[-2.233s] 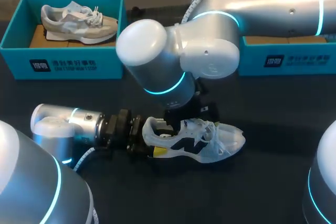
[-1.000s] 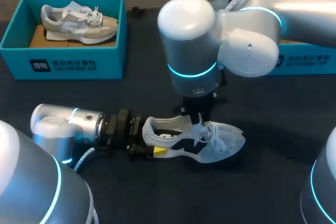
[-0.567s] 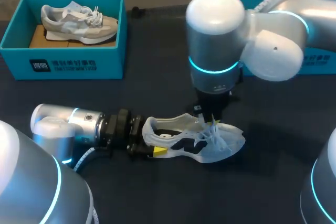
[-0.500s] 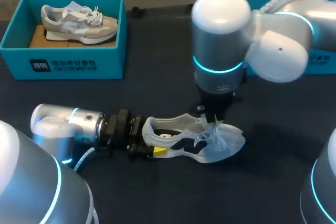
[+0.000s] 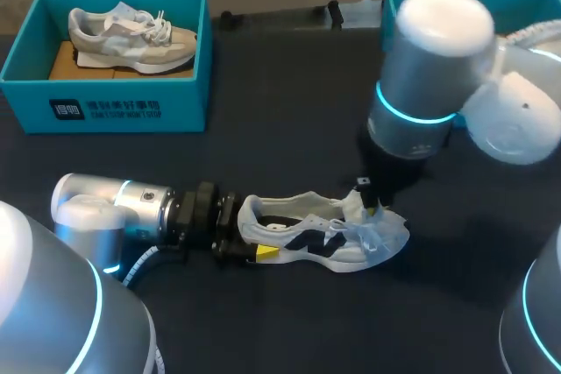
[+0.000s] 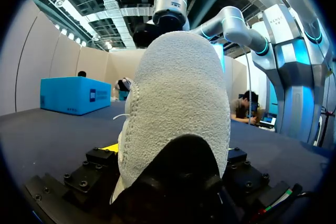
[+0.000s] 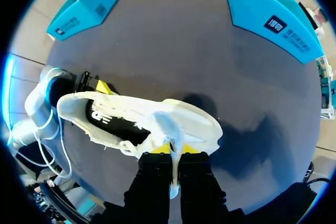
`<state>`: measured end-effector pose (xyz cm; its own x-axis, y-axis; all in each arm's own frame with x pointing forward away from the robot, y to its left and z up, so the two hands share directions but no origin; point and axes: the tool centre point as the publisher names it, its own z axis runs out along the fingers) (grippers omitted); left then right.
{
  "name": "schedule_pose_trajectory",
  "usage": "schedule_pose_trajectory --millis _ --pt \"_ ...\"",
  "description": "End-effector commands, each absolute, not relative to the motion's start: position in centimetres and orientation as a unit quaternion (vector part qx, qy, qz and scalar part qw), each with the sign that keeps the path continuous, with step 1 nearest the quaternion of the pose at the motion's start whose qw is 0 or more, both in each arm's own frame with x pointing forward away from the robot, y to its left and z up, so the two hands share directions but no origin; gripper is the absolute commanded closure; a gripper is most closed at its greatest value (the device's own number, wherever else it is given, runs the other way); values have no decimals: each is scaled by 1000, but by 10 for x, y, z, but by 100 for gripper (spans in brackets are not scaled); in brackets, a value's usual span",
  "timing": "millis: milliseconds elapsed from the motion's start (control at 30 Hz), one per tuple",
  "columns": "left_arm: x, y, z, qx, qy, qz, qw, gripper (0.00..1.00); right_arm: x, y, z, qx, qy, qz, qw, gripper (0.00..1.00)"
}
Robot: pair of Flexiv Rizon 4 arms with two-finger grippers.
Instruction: Take the shoe out of the shoebox, open the shoe tongue, remove and reinsert the insole, then place the shoe into the shoebox
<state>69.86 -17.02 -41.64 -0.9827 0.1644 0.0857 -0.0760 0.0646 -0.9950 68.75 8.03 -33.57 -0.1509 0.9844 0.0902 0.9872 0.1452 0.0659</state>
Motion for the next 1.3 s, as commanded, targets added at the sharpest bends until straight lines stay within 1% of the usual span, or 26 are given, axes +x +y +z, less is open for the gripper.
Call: schedule_pose_trajectory --millis 33,133,333,400,500,667,700,733,767,867,1133,1300 --pt "700 -168 -425 -30 -721 687 88 100 679 67 -343 -629 -743 -181 138 100" --pt "700 -168 -425 -30 -721 687 88 100 678 63 -348 -630 -740 -184 145 100" --pt "700 -168 -425 -30 -721 687 88 100 676 56 -365 -614 -733 -227 186 100" --pt "700 -168 -425 -30 -721 687 88 100 676 55 -369 -613 -733 -226 190 100" --pt "700 -168 -425 -30 -721 687 88 100 676 53 -379 -611 -729 -229 204 97" --pt "700 -168 -425 -30 -721 687 88 100 675 52 -387 -612 -726 -230 215 86" --pt "700 -168 -425 -30 -721 687 88 100 675 52 -388 -612 -725 -230 216 81" --pt "700 -168 -425 -30 -721 687 88 100 675 52 -388 -612 -725 -229 217 71" --pt "700 -168 -425 -30 -721 687 88 100 674 52 -387 -613 -726 -226 215 66" --pt "700 -168 -425 -30 -721 687 88 100 672 51 -378 -616 -729 -218 202 59" --pt "700 -168 -425 -30 -721 687 88 100 671 52 -347 -613 -748 -201 157 54" --pt "700 -168 -425 -30 -721 687 88 100 672 52 -329 -612 -759 -182 129 55"
